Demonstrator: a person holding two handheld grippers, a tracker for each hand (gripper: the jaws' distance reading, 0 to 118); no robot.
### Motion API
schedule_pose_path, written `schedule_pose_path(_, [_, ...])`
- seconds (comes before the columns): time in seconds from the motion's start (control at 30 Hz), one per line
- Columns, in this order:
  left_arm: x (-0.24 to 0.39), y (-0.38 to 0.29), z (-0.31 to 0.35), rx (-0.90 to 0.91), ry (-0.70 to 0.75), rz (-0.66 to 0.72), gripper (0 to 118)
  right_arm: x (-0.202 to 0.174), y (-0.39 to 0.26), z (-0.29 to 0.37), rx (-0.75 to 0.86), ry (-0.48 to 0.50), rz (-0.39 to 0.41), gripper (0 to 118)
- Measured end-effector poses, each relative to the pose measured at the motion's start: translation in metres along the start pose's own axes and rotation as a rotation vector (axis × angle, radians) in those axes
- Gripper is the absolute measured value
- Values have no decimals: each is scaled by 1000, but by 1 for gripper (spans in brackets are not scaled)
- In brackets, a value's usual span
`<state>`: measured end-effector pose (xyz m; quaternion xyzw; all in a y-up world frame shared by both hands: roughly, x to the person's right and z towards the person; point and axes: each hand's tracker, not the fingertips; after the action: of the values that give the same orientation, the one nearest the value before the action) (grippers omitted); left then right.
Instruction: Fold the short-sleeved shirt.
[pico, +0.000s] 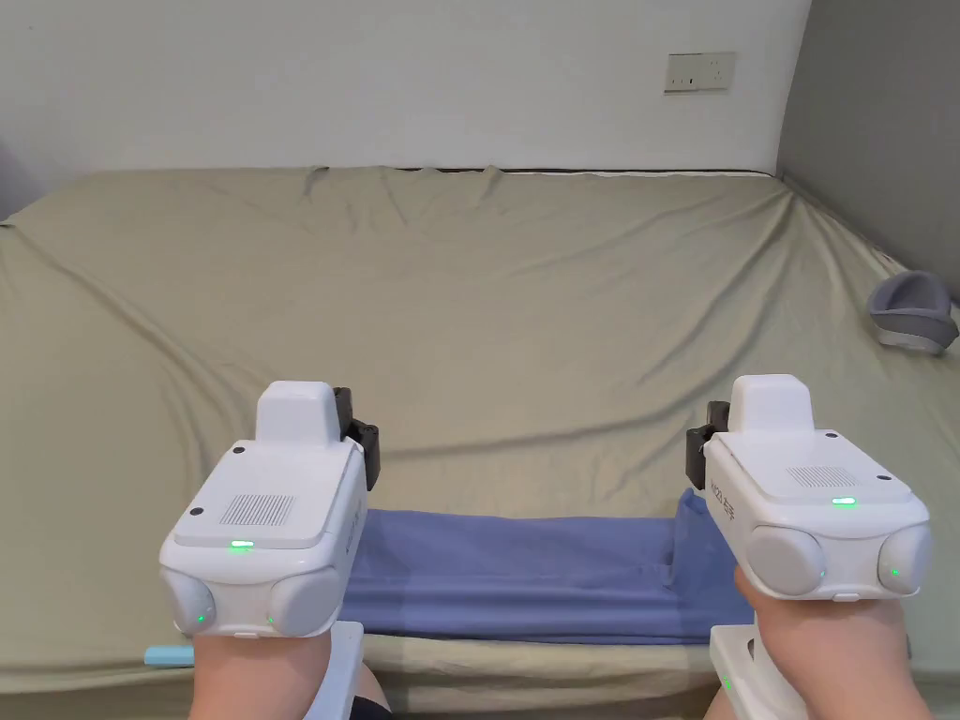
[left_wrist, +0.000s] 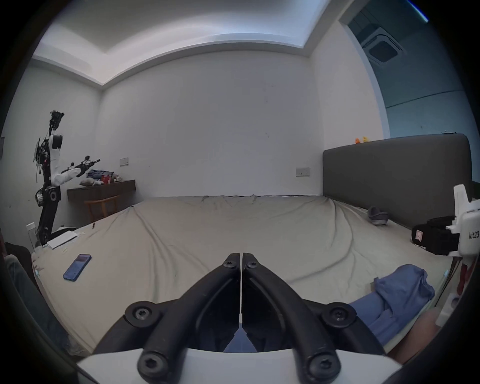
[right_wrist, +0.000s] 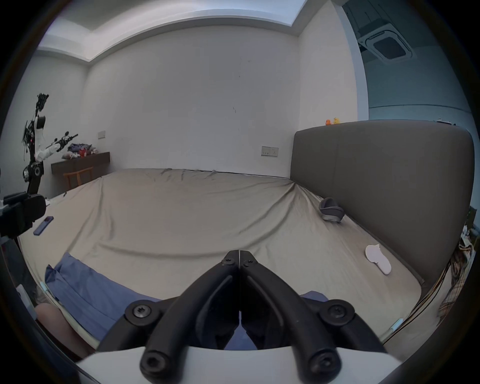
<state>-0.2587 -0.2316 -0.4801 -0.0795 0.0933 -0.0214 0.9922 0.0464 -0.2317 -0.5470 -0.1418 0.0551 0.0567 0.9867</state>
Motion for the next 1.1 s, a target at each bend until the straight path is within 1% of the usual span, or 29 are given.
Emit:
schedule_pose_path(0.1, [-3, 1, -1, 7, 2, -20, 0, -2, 2, 3, 27, 15, 8, 0])
schedule_pose_path(0.13, [-5, 2, -2, -4, -10, -21, 0, -1, 3, 5, 49, 35, 14, 0])
schedule_pose_path(0.17, [-7, 2, -3, -23, -32, -12, 0, 1, 3, 5, 43, 50, -13, 0])
schedule_pose_path(0.2, [-8, 2, -4, -31, -29, -2, 0, 2, 1, 4, 2, 64, -72, 0])
schedule_pose_path(0.23, [-9, 3, -5, -41, -30, -1, 0, 2, 3, 5, 24, 46, -39, 0])
schedule_pose_path(0.27, [-10, 2, -5, -45, -34, -1, 0, 2, 2, 7, 9, 46, -45, 0])
schedule_pose_path(0.33, [-12, 2, -6, -53, -39, -7, 0, 3, 3, 8, 27, 40, -19, 0])
schedule_pose_path(0.5, [-20, 7, -8, -70, -45, 25, 0, 3, 2, 7, 22, 32, -22, 0])
schedule_pose_path(0.57, [-26, 10, -9, -86, -66, 50, 0, 2, 0, 5, 15, 33, -9, 0])
schedule_pose_path(0.67, [-34, 14, -11, -94, -71, 49, 0, -2, -3, 2, 10, 28, 15, 0])
schedule_pose_path(0.8, [-54, 21, -12, -100, -75, 48, 0, -6, -4, 1, -12, 40, 21, 0])
schedule_pose_path(0.9, [-78, 27, -18, -165, -118, 91, 0, -7, -4, 2, -23, 61, 22, 0])
schedule_pose_path(0.93, [-90, 30, -21, -200, -162, 99, 0, -7, -3, 4, -24, 72, 23, 0])
schedule_pose_path(0.97, [-103, 32, -23, -233, -184, 136, 0, -6, -2, 6, -23, 80, 20, 0])
schedule_pose_path(1.0, [-122, 33, -26, -261, -200, 236, 0, -5, -1, 7, -22, 87, 15, 0])
schedule_pose_path(1.03, [-143, 33, -30, -314, -276, 320, 0, -3, 0, 9, -24, 98, 11, 0])
schedule_pose_path(1.07, [-164, 29, -35, -365, -354, 354, 0, -2, 1, 11, -22, 107, 13, 0])
schedule_pose_path(1.1, [-182, 24, -39, -425, -399, 393, 0, -2, 1, 12, -21, 107, 24, 0])
